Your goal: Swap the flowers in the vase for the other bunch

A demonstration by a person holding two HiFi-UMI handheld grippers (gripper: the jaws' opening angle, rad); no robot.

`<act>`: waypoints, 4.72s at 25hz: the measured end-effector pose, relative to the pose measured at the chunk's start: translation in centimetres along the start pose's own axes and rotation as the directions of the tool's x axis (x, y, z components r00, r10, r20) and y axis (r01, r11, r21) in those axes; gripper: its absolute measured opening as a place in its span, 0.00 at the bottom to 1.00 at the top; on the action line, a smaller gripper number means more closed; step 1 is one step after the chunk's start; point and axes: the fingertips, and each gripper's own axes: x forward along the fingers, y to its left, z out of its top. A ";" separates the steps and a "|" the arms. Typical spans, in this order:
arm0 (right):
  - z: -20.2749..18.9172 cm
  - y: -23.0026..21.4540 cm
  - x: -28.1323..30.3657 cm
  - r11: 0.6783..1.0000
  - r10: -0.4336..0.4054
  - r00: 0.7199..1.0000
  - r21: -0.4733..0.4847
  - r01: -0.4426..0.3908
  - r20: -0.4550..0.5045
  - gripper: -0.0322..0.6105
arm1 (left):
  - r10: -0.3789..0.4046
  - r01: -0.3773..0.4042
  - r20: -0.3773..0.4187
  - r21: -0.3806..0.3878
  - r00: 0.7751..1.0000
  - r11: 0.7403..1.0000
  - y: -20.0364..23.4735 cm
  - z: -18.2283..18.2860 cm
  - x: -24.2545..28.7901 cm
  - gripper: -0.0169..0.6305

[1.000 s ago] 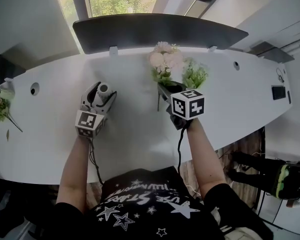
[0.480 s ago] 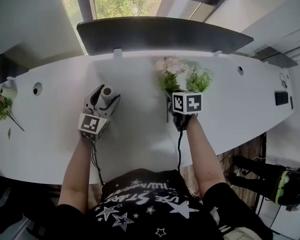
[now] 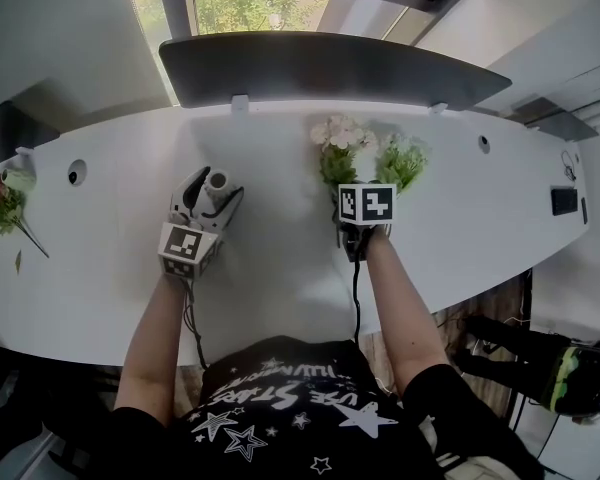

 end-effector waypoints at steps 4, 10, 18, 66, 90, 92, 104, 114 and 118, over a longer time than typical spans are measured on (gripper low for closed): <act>-0.3 -0.3 0.4 1.000 -0.013 1.000 0.020 0.014 -0.007 0.19 | 0.020 -0.020 -0.010 0.017 1.000 1.000 0.1 0.1 0.0 0.50; 0.1 0.0 0.1 1.000 -0.012 0.998 0.009 0.012 0.060 0.35 | 0.048 -0.047 -0.011 0.040 0.999 0.998 0.1 0.3 -0.6 0.50; 0.5 0.9 -1.6 0.999 -0.015 0.989 -0.035 0.021 0.144 0.50 | 0.133 -0.133 0.000 -0.027 0.991 0.991 0.6 1.1 -2.5 0.56; -3.9 -11.3 -13.3 0.998 -0.031 0.929 0.060 0.009 0.370 0.05 | 0.299 -0.297 0.087 -0.039 0.950 0.954 -12.5 5.9 -6.0 0.04; -4.1 -12.9 -4.1 0.970 0.089 0.995 0.231 -0.078 -0.038 0.23 | 0.337 -0.337 -0.010 -0.052 0.941 0.940 -11.2 3.5 -5.8 0.04; -4.1 -12.8 -3.7 0.971 0.087 0.994 0.228 -0.072 -0.058 0.23 | 0.331 -0.331 0.006 -0.045 0.943 0.943 -10.9 3.7 -5.7 0.04; -3.8 -13.3 -3.9 0.959 0.085 0.996 0.276 -0.070 -0.040 0.13 | 0.336 -0.336 -0.004 -0.060 0.942 0.940 -9.2 3.7 -5.8 0.04; 0.8 -10.2 -9.3 0.930 0.169 0.963 0.291 -0.225 0.208 0.12 | 0.320 -0.320 0.008 -0.035 0.947 0.947 -8.4 3.5 -6.4 0.04; 3.6 -6.9 -12.4 0.935 0.215 0.918 0.203 -0.292 0.335 0.12 | 0.312 -0.311 0.023 -0.050 0.950 0.949 -8.3 4.2 -7.5 0.04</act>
